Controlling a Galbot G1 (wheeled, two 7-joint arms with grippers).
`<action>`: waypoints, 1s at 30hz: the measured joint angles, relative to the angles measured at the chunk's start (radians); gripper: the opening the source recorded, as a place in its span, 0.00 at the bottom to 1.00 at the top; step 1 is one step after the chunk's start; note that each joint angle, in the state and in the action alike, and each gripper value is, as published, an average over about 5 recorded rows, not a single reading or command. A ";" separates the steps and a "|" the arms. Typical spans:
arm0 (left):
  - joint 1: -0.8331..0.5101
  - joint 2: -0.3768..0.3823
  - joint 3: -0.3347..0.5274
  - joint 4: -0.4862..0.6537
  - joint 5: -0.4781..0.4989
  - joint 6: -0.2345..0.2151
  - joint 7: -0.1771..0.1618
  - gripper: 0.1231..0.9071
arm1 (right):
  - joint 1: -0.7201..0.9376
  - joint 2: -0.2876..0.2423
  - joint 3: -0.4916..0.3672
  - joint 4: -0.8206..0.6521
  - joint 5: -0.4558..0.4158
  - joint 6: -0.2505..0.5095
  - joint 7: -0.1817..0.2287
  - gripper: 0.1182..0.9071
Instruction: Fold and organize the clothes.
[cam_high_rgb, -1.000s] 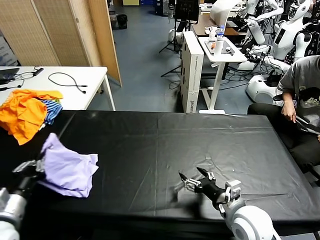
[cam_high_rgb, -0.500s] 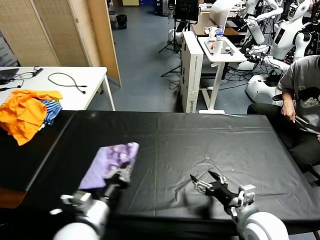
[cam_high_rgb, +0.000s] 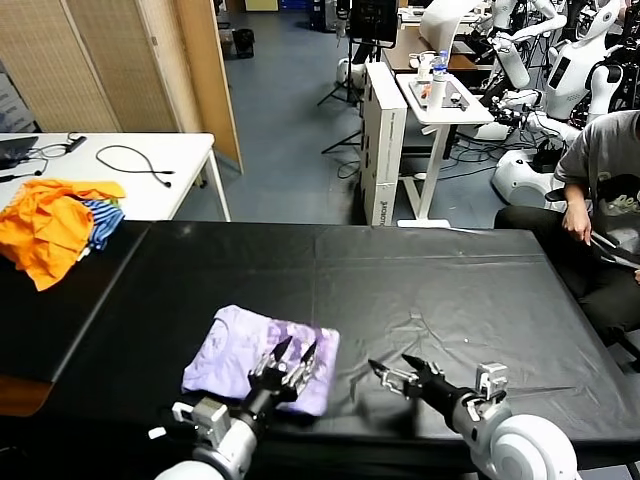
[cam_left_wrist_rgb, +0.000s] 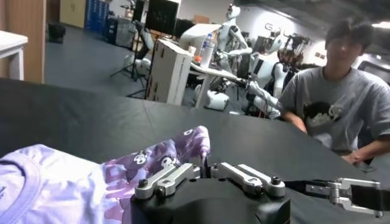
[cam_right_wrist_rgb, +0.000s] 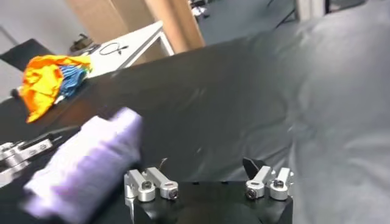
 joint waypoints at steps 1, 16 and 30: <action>0.000 0.000 -0.006 -0.004 0.005 -0.005 0.004 0.82 | 0.005 -0.001 -0.006 0.000 0.014 -0.004 0.003 1.00; 0.007 0.008 -0.147 -0.031 0.037 -0.047 -0.008 1.00 | 0.122 0.050 -0.198 -0.094 0.053 -0.008 0.019 0.96; 0.057 -0.031 -0.221 -0.052 0.043 -0.060 -0.026 1.00 | 0.192 0.063 -0.254 -0.156 0.036 -0.012 0.023 0.08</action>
